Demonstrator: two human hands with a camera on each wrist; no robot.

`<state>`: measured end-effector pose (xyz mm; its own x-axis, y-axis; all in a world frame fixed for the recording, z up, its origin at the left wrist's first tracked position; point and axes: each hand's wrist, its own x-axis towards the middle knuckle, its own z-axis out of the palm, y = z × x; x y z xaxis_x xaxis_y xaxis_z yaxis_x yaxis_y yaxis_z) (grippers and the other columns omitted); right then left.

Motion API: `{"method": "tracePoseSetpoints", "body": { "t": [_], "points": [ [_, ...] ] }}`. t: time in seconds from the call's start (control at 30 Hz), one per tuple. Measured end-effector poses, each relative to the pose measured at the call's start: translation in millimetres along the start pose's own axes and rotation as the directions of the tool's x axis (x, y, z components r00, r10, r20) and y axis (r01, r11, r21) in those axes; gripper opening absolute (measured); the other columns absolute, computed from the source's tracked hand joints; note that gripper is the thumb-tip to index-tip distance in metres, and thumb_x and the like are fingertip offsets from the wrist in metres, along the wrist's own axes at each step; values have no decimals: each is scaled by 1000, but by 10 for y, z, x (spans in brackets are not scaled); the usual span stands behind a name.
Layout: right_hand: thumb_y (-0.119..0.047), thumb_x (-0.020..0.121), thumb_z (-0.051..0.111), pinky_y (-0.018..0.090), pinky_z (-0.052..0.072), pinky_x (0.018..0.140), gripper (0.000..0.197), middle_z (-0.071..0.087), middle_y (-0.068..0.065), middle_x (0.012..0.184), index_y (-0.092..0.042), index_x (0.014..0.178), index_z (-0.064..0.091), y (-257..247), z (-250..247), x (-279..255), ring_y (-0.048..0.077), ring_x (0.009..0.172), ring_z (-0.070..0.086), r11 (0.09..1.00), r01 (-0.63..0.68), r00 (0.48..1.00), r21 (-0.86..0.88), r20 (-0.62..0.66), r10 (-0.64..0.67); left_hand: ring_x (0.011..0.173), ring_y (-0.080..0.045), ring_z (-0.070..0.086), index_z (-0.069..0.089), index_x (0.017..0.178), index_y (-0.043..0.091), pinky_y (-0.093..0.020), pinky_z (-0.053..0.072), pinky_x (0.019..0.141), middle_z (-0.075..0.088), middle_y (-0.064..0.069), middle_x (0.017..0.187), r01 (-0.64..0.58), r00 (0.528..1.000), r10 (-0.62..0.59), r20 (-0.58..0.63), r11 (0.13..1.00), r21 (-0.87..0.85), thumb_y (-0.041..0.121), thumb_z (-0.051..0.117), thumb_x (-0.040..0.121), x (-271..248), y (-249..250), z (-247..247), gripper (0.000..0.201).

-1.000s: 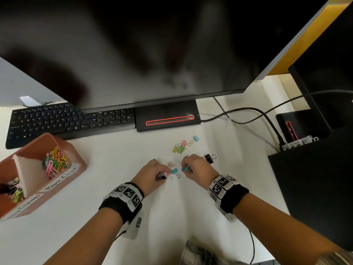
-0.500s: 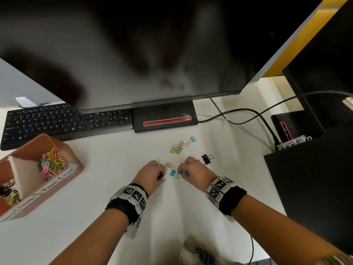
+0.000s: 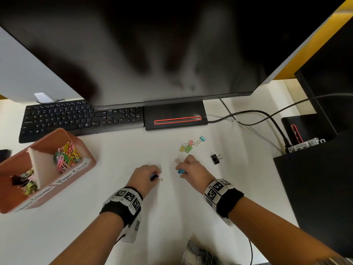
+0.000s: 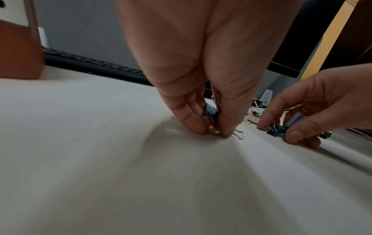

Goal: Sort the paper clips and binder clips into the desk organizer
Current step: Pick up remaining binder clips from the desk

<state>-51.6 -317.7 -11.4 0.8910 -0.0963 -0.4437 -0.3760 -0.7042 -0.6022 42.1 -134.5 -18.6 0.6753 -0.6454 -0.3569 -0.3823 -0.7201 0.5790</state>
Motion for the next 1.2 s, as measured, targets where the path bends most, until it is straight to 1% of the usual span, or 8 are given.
{"method": "tracePoseSetpoints", "body": {
  "t": [0.1, 0.23, 0.43, 0.53, 0.8, 0.97, 1.07, 1.2],
  "points": [
    [-7, 90, 54, 20, 37, 79, 23, 46, 12, 115, -11, 112, 61, -44, 15, 44, 22, 93, 52, 999, -5, 1000, -35, 9, 5, 79, -9, 48, 69, 89, 14, -15, 36, 73, 50, 8, 78, 27, 999, -28, 27, 999, 35, 8, 61, 79, -14, -65, -50, 14],
    [-11, 92, 49, 31, 42, 83, 21, 52, 15, 113, -9, 108, 63, -152, 6, 102, 32, 99, 55, 988, -12, 997, -152, 75, 24, 73, -8, 47, 70, 84, 13, -2, 33, 61, 42, 18, 69, 42, 998, -42, 37, 999, 17, 8, 62, 79, -57, -114, -140, 10],
    [-9, 94, 45, 38, 44, 90, 21, 53, 16, 109, -7, 105, 63, -444, 115, 74, 31, 98, 53, 984, 90, 990, -153, 125, -71, 69, 2, 54, 57, 66, 35, -3, 36, 64, 59, 18, 70, 55, 998, -53, 19, 990, -127, 9, 68, 76, -383, -296, -563, 30],
    [-10, 93, 48, 37, 43, 93, 19, 55, 12, 108, -9, 104, 64, -880, 206, 119, 27, 98, 54, 979, 191, 977, -76, 111, -182, 69, -2, 58, 62, 68, 29, -7, 39, 62, 65, 8, 73, 124, 985, -143, -101, 977, -175, 9, 71, 75, -701, -546, -990, 23],
    [-12, 88, 56, 38, 44, 93, 16, 58, 12, 110, -12, 100, 66, -2860, 686, 629, 28, 102, 53, 842, 539, 838, 5, 103, -537, 65, -14, 60, 68, 76, 17, -23, 41, 58, 67, -1, 73, 429, 758, -502, -416, 865, -262, 20, 78, 70, -1524, -1555, -2123, 12],
    [-16, 84, 63, 44, 42, 97, 26, 56, 13, 113, -16, 110, 61, -3685, 1084, 944, 33, 107, 51, 888, 456, 882, 66, 100, -460, 93, -26, 65, 70, 97, 12, -43, 50, 89, 71, -10, 93, 357, 739, -562, -370, 794, -493, 35, 55, 89, -1531, -1907, -2313, 28],
    [-15, 84, 62, 46, 42, 99, 29, 55, 11, 117, -18, 114, 59, -3674, 1129, 978, 32, 110, 51, 904, 419, 899, 79, 99, -426, 92, -24, 62, 69, 92, 18, -38, 48, 86, 69, -9, 95, 278, 746, -534, -397, 792, -543, 40, 40, 95, -1508, -1795, -2392, 37],
    [-18, 87, 59, 39, 47, 94, 19, 59, 5, 111, -16, 105, 65, -3170, 894, 784, 21, 100, 56, 880, 461, 884, 110, 25, -466, 94, -16, 63, 67, 92, 25, -34, 48, 85, 69, 1, 95, 131, 802, -413, -432, 827, -547, 39, 43, 95, -1394, -1502, -2347, 28]
  ]
}}
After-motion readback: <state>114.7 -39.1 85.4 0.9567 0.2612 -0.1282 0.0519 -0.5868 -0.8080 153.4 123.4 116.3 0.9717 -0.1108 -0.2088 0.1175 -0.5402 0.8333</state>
